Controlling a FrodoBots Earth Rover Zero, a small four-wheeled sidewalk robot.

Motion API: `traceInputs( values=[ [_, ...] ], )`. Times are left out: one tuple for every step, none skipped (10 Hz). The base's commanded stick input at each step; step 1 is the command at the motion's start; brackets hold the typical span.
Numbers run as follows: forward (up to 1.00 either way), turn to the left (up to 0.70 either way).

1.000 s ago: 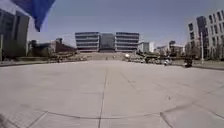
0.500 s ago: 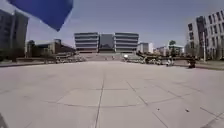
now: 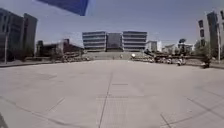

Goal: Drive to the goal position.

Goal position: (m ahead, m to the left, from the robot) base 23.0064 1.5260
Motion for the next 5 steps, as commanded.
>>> traceInputs(
  values=[
    [1.00,0.00],
    [1.00,0.00],
    [1.00,0.00],
    [1.00,0.00],
    [1.00,0.00]
  ],
)
